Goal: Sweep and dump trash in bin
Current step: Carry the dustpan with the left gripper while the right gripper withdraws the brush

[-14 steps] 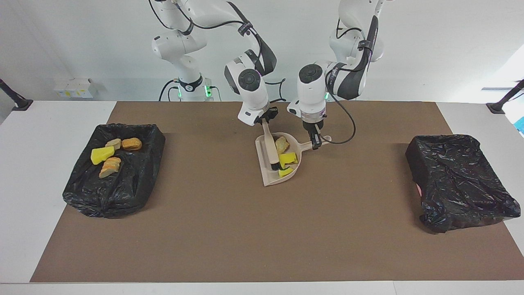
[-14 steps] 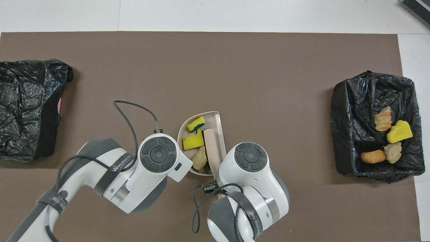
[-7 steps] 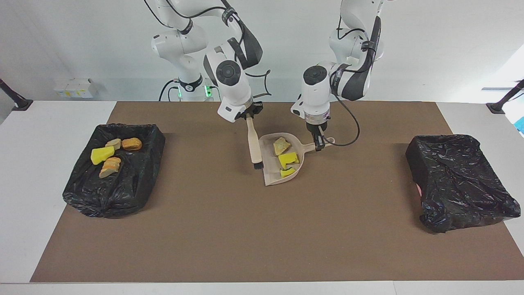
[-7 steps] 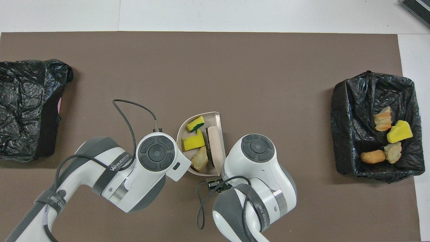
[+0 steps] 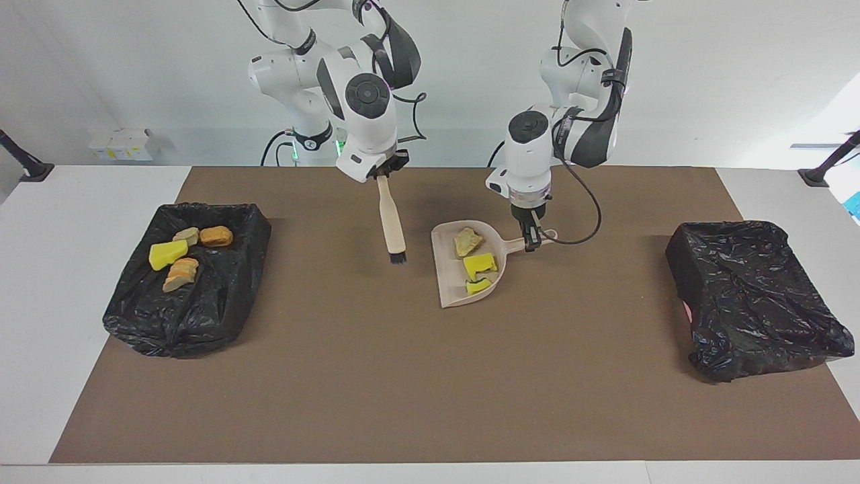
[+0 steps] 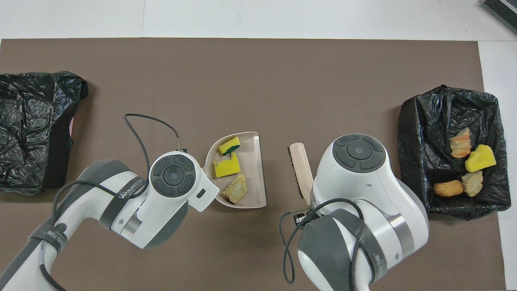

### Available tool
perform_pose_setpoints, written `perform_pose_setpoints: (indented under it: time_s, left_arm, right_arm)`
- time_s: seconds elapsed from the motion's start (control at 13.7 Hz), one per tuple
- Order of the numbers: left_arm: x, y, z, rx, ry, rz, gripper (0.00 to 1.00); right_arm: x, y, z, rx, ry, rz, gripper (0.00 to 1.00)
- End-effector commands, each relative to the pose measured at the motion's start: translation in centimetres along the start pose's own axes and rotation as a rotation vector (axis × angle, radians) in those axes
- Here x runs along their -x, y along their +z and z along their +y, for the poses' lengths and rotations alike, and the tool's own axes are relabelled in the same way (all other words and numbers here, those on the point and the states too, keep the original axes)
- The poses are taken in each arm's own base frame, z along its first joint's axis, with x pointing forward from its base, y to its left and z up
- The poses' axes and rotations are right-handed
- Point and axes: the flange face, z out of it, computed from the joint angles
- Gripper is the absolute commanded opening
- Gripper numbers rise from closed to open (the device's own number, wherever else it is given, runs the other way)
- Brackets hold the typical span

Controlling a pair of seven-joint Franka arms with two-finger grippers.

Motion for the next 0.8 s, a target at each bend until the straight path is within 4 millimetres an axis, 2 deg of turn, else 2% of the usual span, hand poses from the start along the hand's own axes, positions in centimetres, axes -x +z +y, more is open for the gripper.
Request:
perform_pose_setpoints:
  time_s: [0.0, 0.07, 0.29, 0.44, 0.66, 0.73]
  left_arm:
    - [1.0, -0.5, -1.0, -0.030, 0.001, 0.006, 0.00]
    - [2.2, -0.7, -1.6, -0.031, -0.015, 0.004, 0.00]
    - [4.3, -1.1, -2.5, -0.034, 0.008, 0.006, 0.00]
    - [6.2, -1.7, -3.2, -0.041, -0.026, 0.010, 0.00]
    - [11.0, -3.3, -4.8, -0.068, -0.052, 0.018, 0.00]
    - [13.2, -3.6, -5.5, -0.076, -0.060, 0.020, 0.00]
  right_arm:
    - [2.0, 1.3, 0.3, 0.035, 0.016, 0.019, 0.00]
    - [2.2, 1.7, 0.4, 0.028, 0.020, 0.038, 0.00]
    - [2.6, 2.3, -0.6, 0.013, 0.024, 0.076, 0.00]
    - [3.0, 3.2, -3.0, 0.024, 0.048, 0.088, 0.00]
    - [2.8, 4.5, -7.0, -0.032, 0.089, 0.138, 0.00]
    - [2.8, 5.0, -8.3, -0.048, 0.095, 0.138, 0.00]
